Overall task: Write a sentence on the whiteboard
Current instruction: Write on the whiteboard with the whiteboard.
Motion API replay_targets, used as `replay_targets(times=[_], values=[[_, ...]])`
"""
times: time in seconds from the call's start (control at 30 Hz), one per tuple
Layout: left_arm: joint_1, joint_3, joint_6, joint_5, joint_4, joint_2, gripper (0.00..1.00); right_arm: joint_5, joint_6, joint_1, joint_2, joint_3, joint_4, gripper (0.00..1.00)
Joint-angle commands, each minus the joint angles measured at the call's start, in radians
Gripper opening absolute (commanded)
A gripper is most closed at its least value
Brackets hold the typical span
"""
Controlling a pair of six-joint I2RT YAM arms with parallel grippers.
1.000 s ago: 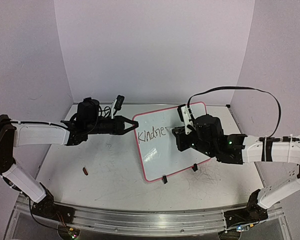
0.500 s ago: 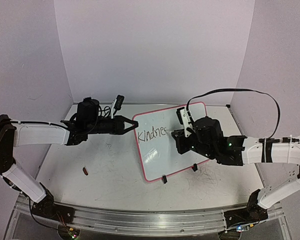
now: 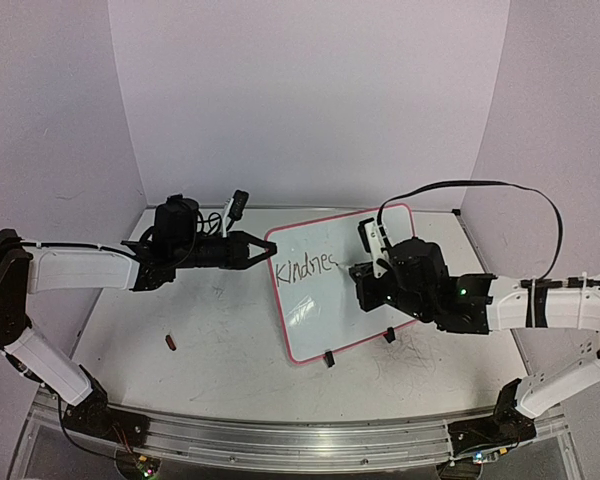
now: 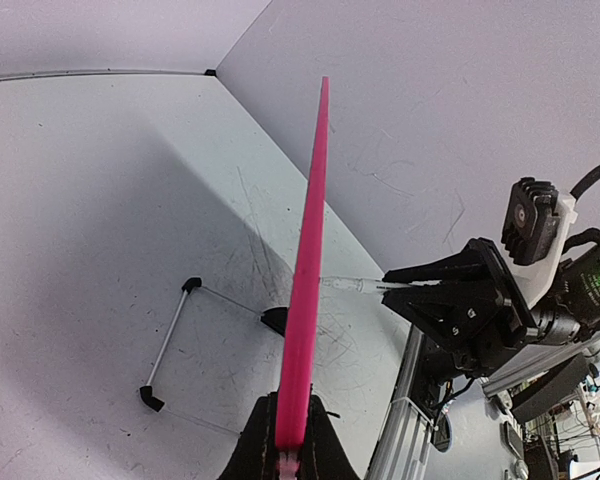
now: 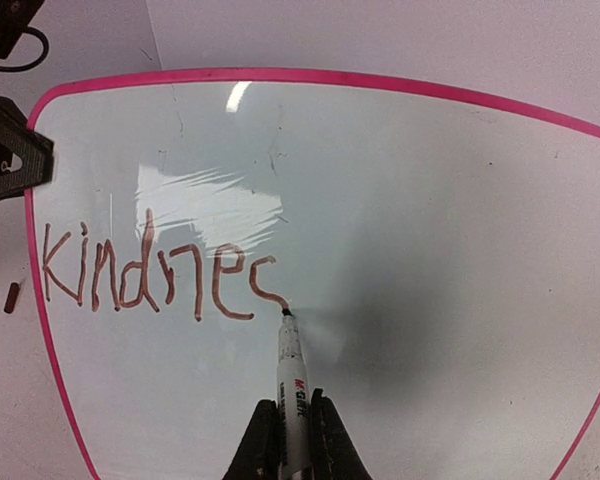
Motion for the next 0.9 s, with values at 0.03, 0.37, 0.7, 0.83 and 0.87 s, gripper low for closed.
replay_targets(times=[0.03, 0.37, 0.7, 0.83, 0.87], values=[[-0.008, 0.04, -0.023, 0.007, 0.004, -0.002, 0.0, -0.012, 0.025, 0.026, -0.006, -0.003, -0.01, 0.0], [-0.011, 0.045, -0.026, 0.008, 0.004, -0.001, 0.0, 0.029, 0.015, 0.028, 0.009, 0.05, 0.023, 0.0], [-0.013, 0.035, -0.028, 0.006, 0.004, -0.008, 0.0, -0.04, 0.026, -0.066, -0.08, 0.001, 0.018, 0.0], [-0.014, 0.029, -0.027, 0.001, 0.004, -0.014, 0.0, -0.067, 0.012, -0.066, -0.067, 0.016, 0.049, 0.0], [-0.014, 0.03, -0.027, 0.001, 0.003, -0.013, 0.0, -0.075, 0.009, -0.066, -0.058, 0.02, 0.055, 0.0]])
